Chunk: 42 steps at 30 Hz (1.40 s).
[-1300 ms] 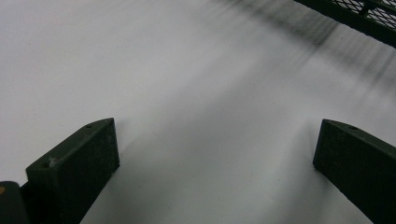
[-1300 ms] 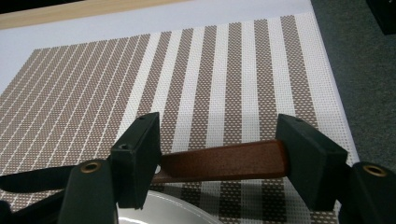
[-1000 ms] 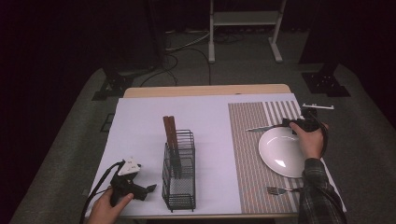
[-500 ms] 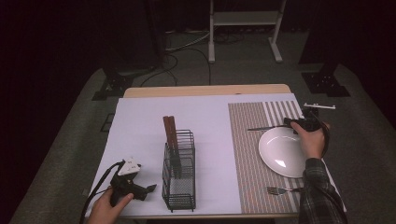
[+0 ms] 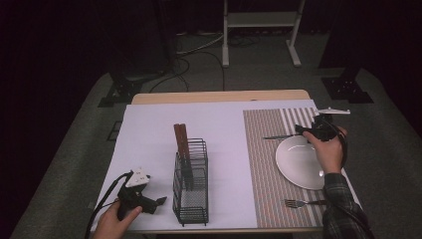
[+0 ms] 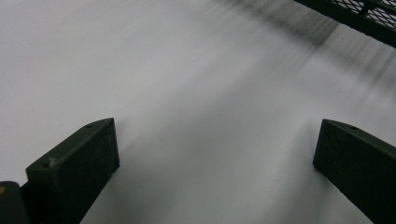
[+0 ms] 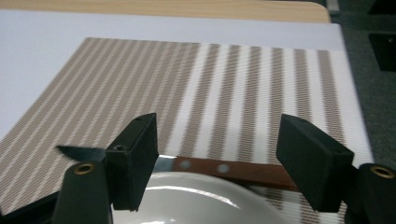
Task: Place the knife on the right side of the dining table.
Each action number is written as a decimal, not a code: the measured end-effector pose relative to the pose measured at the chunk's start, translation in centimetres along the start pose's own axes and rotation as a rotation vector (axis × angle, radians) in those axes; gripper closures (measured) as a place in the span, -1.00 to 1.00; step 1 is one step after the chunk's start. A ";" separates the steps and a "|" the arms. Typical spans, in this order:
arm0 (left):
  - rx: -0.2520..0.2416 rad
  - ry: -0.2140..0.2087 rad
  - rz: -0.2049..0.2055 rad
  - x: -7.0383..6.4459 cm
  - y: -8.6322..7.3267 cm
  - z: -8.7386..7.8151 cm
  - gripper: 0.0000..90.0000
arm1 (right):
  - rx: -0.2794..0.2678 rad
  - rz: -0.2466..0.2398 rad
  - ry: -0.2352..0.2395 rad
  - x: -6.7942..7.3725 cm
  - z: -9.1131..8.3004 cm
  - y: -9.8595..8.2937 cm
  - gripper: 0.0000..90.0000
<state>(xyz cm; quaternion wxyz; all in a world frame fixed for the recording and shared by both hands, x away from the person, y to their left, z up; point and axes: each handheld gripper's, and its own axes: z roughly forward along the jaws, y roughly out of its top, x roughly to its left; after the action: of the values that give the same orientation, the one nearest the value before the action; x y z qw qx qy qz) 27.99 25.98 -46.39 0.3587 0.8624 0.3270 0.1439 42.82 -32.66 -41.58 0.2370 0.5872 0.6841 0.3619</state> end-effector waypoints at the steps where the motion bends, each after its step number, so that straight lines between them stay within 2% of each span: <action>1: 0.000 0.000 0.000 0.0 0.0 0.0 -1.00 | 0.000 -0.014 0.007 0.4 -0.1 0.0 -0.38; 14: 0.002 0.000 0.001 0.0 0.0 0.0 -1.00 | 0.003 -0.215 0.131 6.7 -2.1 -1.2 -0.40; 26: 0.003 0.000 0.001 0.0 0.0 0.0 -1.00 | 0.017 -0.364 0.284 12.7 -3.7 -3.4 -0.41; 32: 0.003 0.000 0.001 0.0 0.0 0.0 -1.00 | 0.044 -0.421 0.376 15.5 -4.1 -5.0 -0.44; 37: 0.003 0.000 0.001 0.0 0.0 0.0 -1.00 | 0.070 -0.475 0.430 17.5 -4.2 -6.2 -0.46; 42: 0.003 0.000 0.001 0.0 0.0 0.0 -1.00 | 0.106 -0.503 0.477 19.2 -3.9 -7.3 -0.52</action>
<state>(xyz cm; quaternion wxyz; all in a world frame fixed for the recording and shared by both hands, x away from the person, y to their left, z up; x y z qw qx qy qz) 27.98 25.98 -46.37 0.3575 0.8630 0.3268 0.1437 31.48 -15.17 -42.86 0.1212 0.3109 0.8613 0.3832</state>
